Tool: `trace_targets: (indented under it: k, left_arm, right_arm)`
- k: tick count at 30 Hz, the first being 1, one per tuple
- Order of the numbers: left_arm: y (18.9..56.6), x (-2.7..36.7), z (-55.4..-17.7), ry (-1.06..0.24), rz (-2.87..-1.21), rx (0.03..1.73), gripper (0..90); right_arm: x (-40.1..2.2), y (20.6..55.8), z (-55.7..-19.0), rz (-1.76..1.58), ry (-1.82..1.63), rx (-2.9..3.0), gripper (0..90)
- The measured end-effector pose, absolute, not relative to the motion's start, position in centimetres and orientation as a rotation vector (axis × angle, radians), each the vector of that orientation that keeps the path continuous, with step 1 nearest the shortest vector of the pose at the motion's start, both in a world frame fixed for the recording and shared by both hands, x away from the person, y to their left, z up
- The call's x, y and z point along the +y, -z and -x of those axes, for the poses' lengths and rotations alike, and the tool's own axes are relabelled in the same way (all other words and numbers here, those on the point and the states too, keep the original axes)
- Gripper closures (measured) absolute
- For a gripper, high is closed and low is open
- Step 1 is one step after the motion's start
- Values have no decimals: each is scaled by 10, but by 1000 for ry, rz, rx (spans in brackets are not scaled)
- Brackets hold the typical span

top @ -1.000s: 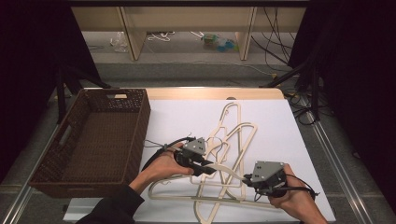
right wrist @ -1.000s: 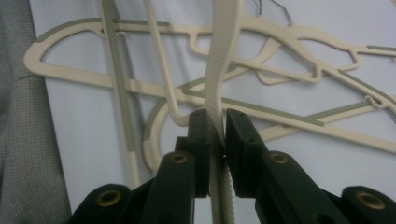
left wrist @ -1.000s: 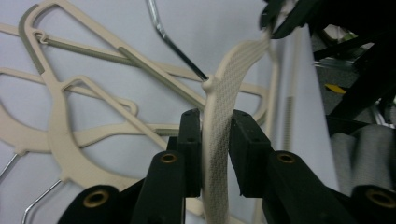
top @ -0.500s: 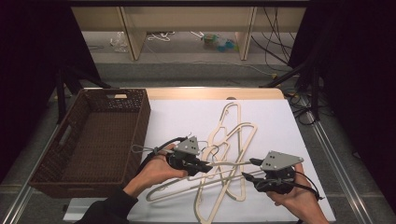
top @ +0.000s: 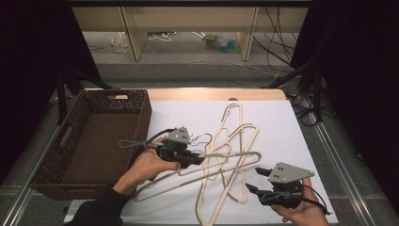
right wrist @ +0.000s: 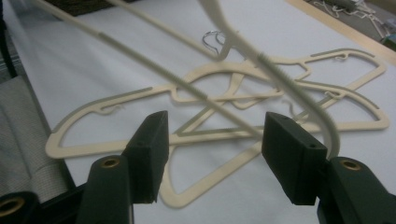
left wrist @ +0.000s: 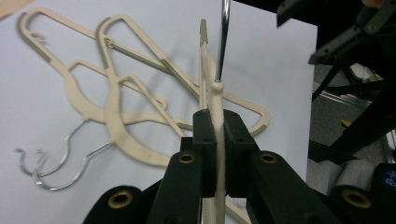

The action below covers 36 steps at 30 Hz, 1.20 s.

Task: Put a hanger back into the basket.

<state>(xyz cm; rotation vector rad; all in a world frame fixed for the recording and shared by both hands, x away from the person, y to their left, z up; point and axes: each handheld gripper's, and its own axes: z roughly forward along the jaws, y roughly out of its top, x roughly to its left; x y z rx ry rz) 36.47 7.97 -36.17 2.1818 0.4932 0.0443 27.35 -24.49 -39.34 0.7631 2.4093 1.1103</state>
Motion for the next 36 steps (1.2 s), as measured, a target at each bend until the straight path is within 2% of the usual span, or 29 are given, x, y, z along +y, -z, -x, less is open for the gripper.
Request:
trace_targets:
  k: [12, 19, 29, 36]
  left_arm:
    - [278, 103, -370, -148, -2123, 542, 854]
    - [233, 133, -373, -267, -2111, 575, 854]
    - [218, 216, -383, -429, -2082, 712, 855]
    - [230, 262, -391, -445, -2035, 773, 855]
  right_arm:
    - [-242, 397, -269, -769, -1142, 2436, 425]
    - [-242, 401, -271, -787, -1144, 2452, 423]
    - [-242, 406, -274, -792, -1135, 2469, 419]
    - [-241, 408, -275, -801, -1135, 2466, 401]
